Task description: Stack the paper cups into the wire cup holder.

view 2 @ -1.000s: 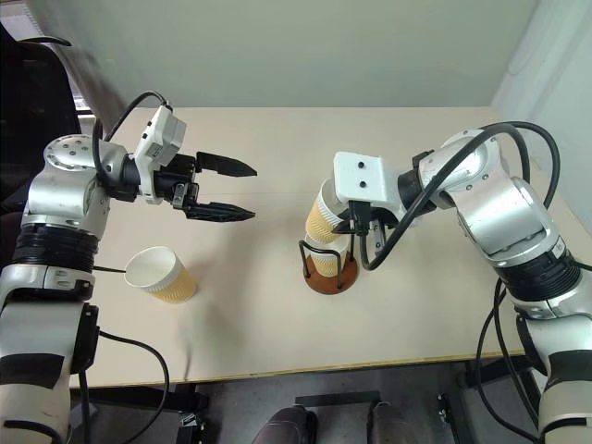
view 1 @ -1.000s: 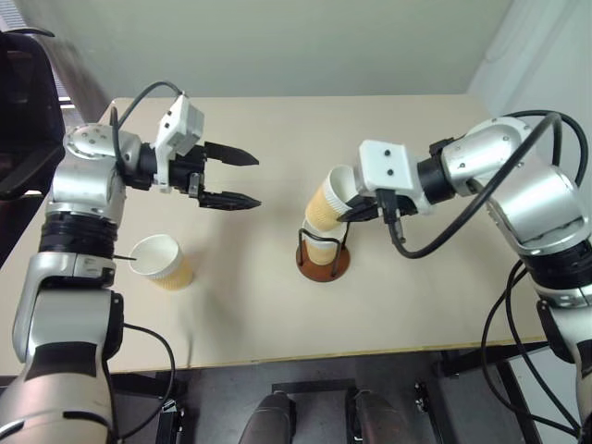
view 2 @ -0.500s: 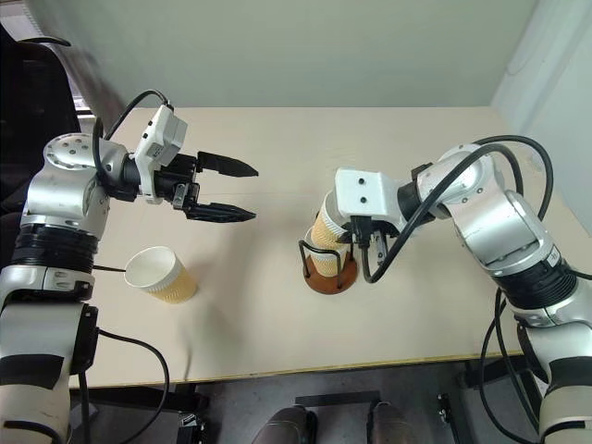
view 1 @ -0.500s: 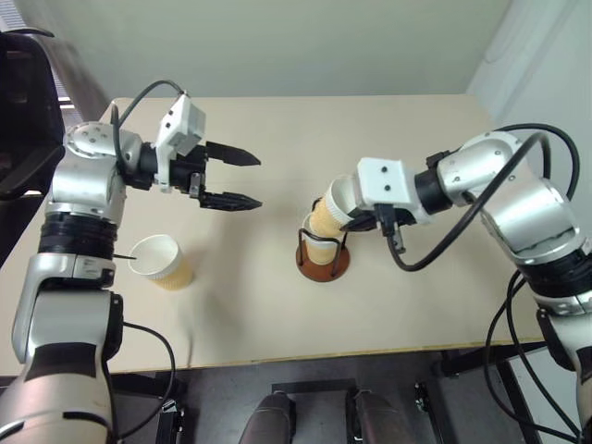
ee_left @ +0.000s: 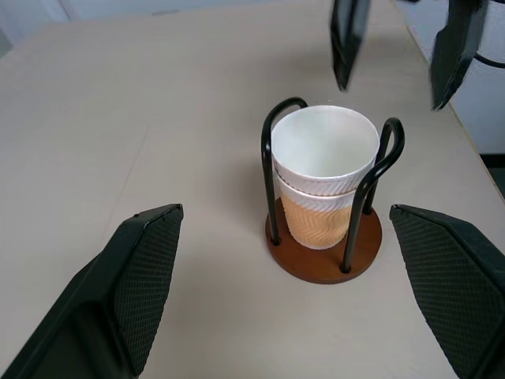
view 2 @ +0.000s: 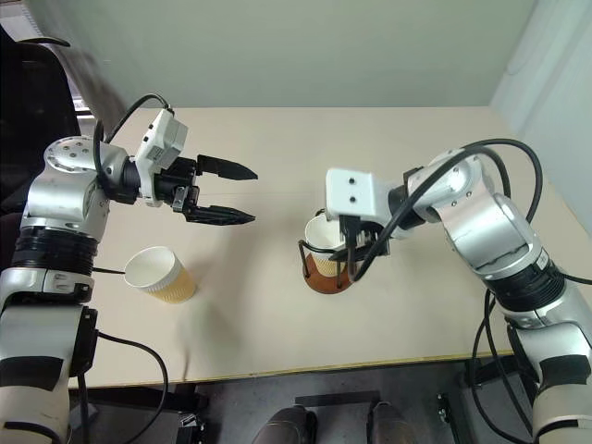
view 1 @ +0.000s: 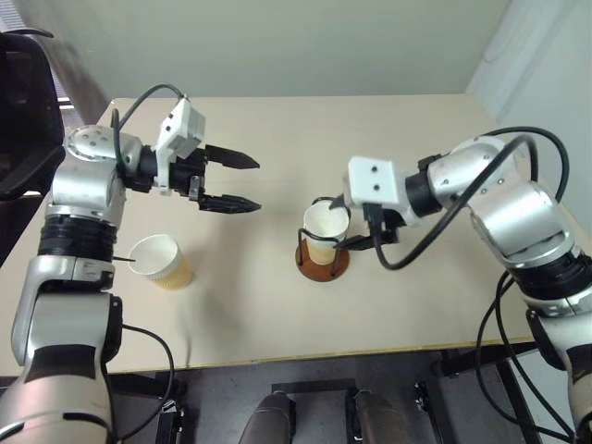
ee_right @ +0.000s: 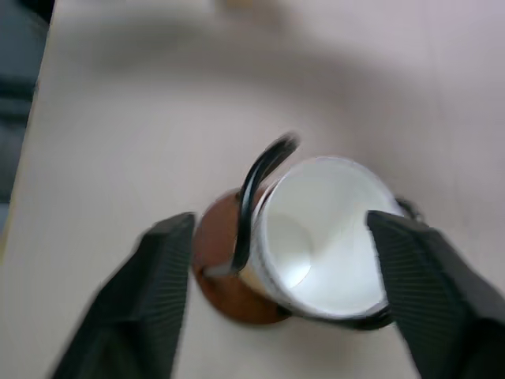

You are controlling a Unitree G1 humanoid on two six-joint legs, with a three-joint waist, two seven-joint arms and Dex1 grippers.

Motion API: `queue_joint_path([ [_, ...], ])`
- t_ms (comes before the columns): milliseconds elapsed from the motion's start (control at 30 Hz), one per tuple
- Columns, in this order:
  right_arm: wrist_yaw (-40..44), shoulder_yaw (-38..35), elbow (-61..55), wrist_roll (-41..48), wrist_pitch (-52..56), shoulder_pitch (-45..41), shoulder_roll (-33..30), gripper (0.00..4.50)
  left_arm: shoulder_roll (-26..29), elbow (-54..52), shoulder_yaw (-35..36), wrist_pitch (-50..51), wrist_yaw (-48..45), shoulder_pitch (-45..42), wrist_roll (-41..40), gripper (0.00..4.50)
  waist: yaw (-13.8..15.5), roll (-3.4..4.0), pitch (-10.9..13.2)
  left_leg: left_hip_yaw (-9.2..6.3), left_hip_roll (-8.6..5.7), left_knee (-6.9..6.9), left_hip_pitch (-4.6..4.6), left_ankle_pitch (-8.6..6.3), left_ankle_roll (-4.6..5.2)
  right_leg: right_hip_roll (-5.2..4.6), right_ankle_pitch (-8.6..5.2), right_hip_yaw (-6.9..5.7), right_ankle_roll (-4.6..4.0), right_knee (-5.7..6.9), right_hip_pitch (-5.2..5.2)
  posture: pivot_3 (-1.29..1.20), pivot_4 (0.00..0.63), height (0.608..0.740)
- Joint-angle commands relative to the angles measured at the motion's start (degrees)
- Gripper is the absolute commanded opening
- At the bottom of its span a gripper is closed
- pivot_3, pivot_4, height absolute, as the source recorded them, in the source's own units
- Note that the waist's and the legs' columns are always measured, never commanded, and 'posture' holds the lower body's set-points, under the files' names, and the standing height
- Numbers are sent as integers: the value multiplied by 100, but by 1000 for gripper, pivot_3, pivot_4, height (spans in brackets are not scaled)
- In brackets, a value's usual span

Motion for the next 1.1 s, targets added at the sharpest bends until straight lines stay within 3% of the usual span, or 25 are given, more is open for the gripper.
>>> queue_joint_path([
  [33,-227,-1176,-117,709,879,-626,-27,4471,107,-237,219,57,-180,-17,-54,4500,5,0,0,0,0,0,-1,1,-1,0,-3,-1,-6,0,0,0,150,740],
  [167,-39,-2230,-358,1619,1858,-1096,-749,4471,215,-335,296,99,-117,46,-45,4500,45,-4,-3,-1,-4,-1,-11,1,-2,0,-13,-3,-22,-6,-2,0,150,740],
  [333,-327,-2770,-700,2206,2447,-1193,-1398,4471,336,-340,372,93,-58,88,19,4500,28,-6,-4,1,-4,-8,-6,-7,-4,0,-39,-3,-49,-4,-2,0,150,740],
  [500,-582,-2864,-807,2403,2416,-711,-1830,4471,386,-35,337,-215,-61,-200,252,4500,18,-14,-6,1,0,-7,-2,0,-12,2,-34,0,-39,22,-12,0,150,740],
  [833,-850,-2784,-800,2683,1968,-129,-2071,4471,1184,1065,-749,-3136,-189,-705,2015,4500,1,-13,-6,-8,-5,1,3,-22,45,3,-27,5,-29,71,-30,0,150,740],
  [1100,-841,-2590,-587,2745,1629,-16,-2046,4471,1769,1103,-1443,-3924,-189,-1062,2257,4500,-10,-14,-7,-9,-9,-2,-5,-23,46,2,-26,2,-38,82,-46,0,150,740],
])
